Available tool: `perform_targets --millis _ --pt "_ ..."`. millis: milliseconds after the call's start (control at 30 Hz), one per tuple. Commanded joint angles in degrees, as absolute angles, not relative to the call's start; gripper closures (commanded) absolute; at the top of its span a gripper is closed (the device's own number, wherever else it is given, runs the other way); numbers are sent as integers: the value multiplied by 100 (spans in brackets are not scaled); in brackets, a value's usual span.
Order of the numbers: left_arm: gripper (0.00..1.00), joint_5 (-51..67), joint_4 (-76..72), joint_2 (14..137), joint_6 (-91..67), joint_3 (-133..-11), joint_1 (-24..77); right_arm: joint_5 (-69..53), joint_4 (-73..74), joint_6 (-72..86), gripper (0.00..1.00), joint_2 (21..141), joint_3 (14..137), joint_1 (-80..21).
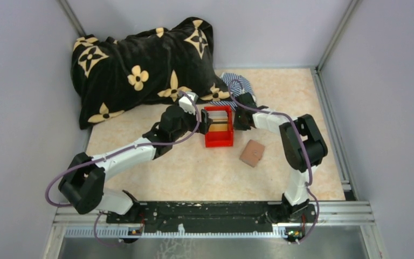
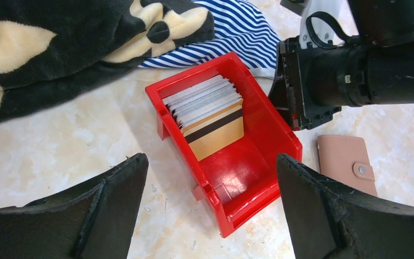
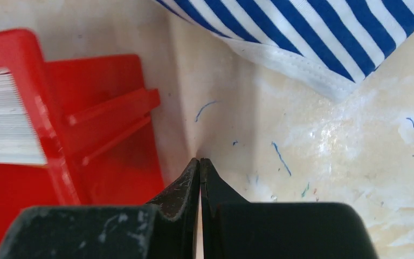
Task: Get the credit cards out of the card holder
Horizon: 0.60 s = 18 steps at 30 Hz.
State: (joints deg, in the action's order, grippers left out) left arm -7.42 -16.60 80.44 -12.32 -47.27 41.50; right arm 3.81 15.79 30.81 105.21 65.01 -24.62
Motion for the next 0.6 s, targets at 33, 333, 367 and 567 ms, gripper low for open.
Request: perform_targets --millis 33,333,367,567 --pt "6 -706 -1610 7960 -1266 -4700 4157 468 1373 3056 98 10958 7080 -2435" --pt "6 -744 -1582 7971 -1275 -4649 4157 254 1421 3077 98 11353 7515 -2602" --pt "6 -736 -1582 7979 -1274 -4643 4157 274 1447 3085 98 11356 7515 -2608" --pt "6 -556 -1594 7986 -1262 -4652 4170 676 1375 3162 99 10783 7137 -2421"
